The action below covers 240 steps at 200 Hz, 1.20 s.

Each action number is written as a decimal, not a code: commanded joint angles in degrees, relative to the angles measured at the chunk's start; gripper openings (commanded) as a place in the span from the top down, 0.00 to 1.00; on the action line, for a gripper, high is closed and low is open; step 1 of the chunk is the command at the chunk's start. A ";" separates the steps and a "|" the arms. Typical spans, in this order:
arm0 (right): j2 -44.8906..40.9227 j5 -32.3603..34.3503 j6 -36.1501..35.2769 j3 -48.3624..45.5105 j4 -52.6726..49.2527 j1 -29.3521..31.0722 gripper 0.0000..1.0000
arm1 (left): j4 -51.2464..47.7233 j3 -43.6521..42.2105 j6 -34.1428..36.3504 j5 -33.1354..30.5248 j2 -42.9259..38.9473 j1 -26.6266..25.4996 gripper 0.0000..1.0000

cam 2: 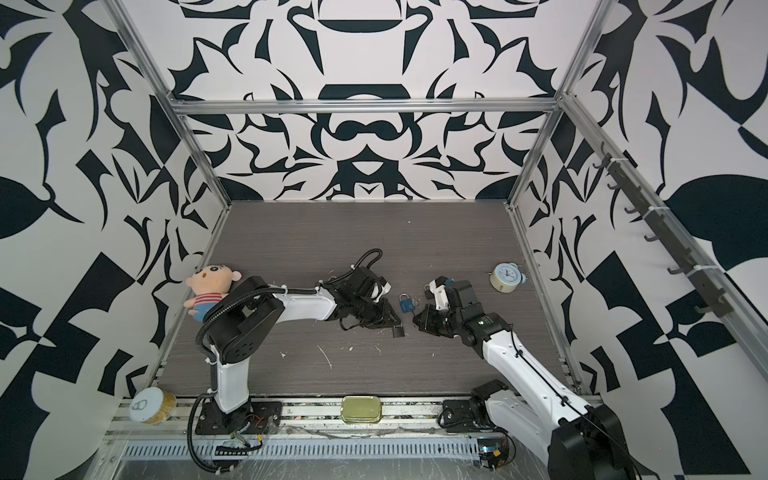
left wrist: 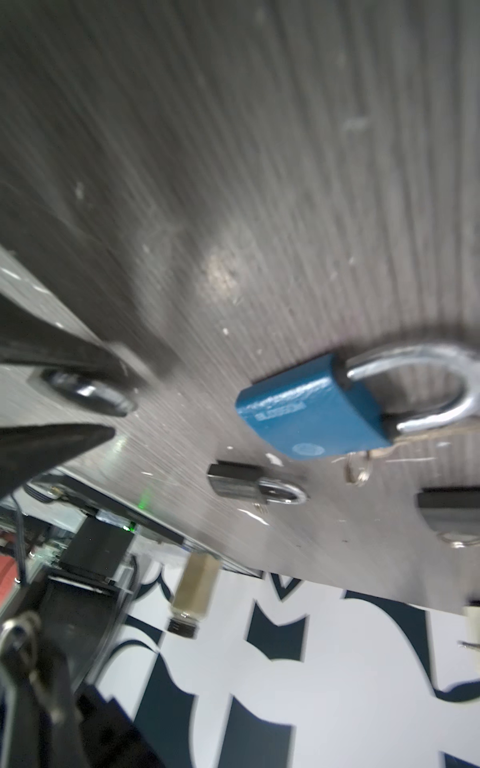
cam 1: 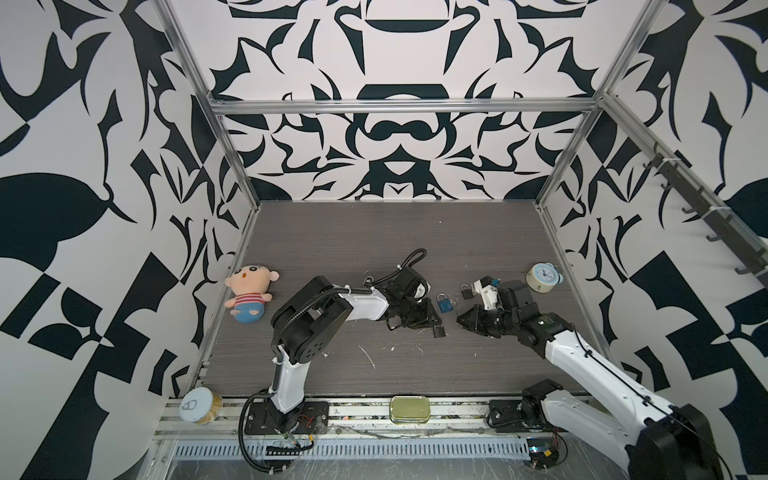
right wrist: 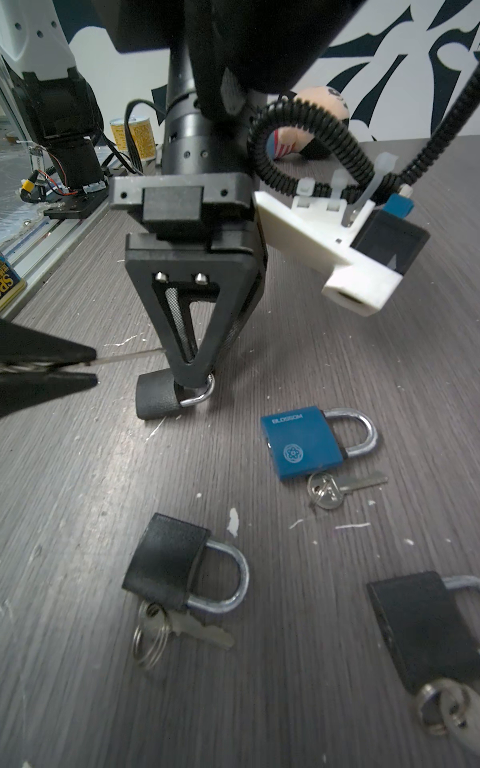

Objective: Lock with the key

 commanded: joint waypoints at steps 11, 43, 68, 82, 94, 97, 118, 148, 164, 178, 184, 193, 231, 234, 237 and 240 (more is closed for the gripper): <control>1.78 1.45 -1.55 1.20 0.18 -0.11 1.00 | 0.52 -2.10 -1.34 -2.50 -1.81 0.58 0.65; 4.59 1.22 -1.47 0.86 2.08 -0.12 1.00 | -0.56 -4.55 -1.04 -4.37 -5.59 2.17 0.63; 6.95 1.07 -1.04 0.08 4.67 0.02 1.00 | -2.46 -6.90 0.12 -6.77 -10.28 3.27 0.63; 8.29 0.88 -0.35 -0.47 6.52 0.30 1.00 | -3.26 -8.34 0.76 -8.44 -13.37 3.69 0.63; 9.52 0.78 -0.01 -0.89 8.05 0.77 1.00 | -3.75 -9.49 1.31 -9.72 -16.26 3.92 0.63; 9.80 0.78 0.08 -0.97 8.34 0.87 1.00 | -3.86 -9.84 1.46 -10.05 -17.04 4.04 0.63; 12.39 1.11 0.55 -1.45 10.51 1.97 1.00 | -4.72 -11.50 2.30 -12.60 -22.08 4.27 0.62; 15.66 1.87 1.51 -2.37 13.50 3.45 1.00 | -6.07 -13.46 3.32 -15.22 -28.25 4.76 0.61; 16.65 2.41 1.61 -2.66 14.17 3.72 1.00 | -7.55 -13.84 3.81 -16.07 -30.24 5.01 0.60; 17.24 2.85 1.67 -3.17 14.82 3.92 1.00 | -8.00 -14.39 3.99 -16.37 -31.46 5.16 0.60; 17.56 2.88 1.86 -3.32 15.16 4.02 1.00 | -8.20 -14.70 3.98 -16.40 -31.90 5.20 0.60; 18.01 2.95 2.07 -3.63 15.77 4.14 1.00 | -8.21 -15.15 4.00 -16.58 -32.45 5.33 0.60; 20.15 2.95 2.67 -4.07 17.57 5.04 0.93 | -8.23 -16.62 3.70 -16.92 -33.75 5.50 0.60; 20.21 2.99 2.74 -4.07 17.60 5.05 0.93 | -8.14 -16.74 3.65 -16.94 -33.82 5.51 0.60; 20.42 2.99 2.82 -4.07 17.65 5.14 0.92 | -8.14 -16.80 3.65 -16.93 -33.89 5.57 0.60; 20.49 2.95 2.78 -4.01 17.71 5.23 0.91 | -8.17 -16.91 3.70 -16.97 -33.92 5.59 0.60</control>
